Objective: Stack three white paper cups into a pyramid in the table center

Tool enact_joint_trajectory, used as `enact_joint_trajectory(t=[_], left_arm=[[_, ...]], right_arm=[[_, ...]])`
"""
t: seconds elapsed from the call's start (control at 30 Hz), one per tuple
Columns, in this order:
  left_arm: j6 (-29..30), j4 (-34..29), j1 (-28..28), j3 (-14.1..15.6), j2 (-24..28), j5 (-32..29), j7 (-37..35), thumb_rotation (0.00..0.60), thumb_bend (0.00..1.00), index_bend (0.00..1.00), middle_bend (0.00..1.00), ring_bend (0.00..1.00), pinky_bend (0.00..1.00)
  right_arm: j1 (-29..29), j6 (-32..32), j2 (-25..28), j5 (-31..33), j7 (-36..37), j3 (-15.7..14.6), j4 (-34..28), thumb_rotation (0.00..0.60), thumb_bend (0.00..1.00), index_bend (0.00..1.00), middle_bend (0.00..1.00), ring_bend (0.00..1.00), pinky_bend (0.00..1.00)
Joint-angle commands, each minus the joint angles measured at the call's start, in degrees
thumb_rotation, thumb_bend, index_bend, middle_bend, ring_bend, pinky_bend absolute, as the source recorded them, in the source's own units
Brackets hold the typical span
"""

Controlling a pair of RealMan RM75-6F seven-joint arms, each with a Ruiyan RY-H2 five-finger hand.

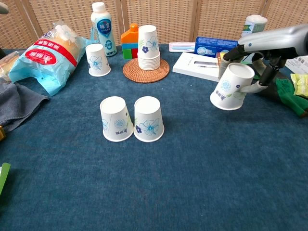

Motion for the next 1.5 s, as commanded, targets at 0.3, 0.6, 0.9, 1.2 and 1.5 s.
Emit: enact_joint_trajectory(t=[0.3,0.6,0.9,1.2,1.5], left_arm=[[1.0,-1.1,1.2,0.4,0.8,0.4,0.5,0.600,0.48,0.00,0.00,0.00,0.15],[1.4,-1.0,1.8,0.1,1.2,-0.1,-0.2,0.600,0.48,0.00,0.00,0.00,0.15],[0.8,-0.6,1.7,-0.1,1.2,-0.3,-0.7,0.600,0.48,0.00,0.00,0.00,0.15],[0.3,-0.3,1.8,-0.3,1.3,-0.8,-1.1,0.600,0.48,0.00,0.00,0.00,0.14],[0.2,0.3,2.0,-0.4,0.9,-1.1,-2.0,0.600,0.48,0.00,0.00,0.00,0.14]], right_arm=[[1.4,-1.3,1.9,-6.7,6.9,1.7,-2.5,0.600,0.39,0.41,0.32,0.26,0.65],[3.9,-3.0,3.1,-11.0,10.4,2.8,-4.1,0.600,0.39,0.41,0.32,0.26,0.65],[7.7,-5.8,3.4,-11.2,10.4,4.1,-5.4,0.600,0.39,0.41,0.32,0.26,0.65],[11.3,-8.3,2.2,-7.9,8.2,4.8,-4.8,0.600,0.39,0.41,0.32,0.27,0.65],[14.6,-9.7,1.3,-4.5,5.2,5.0,-4.7,0.600,0.39,0.41,0.32,0.27,0.65]])
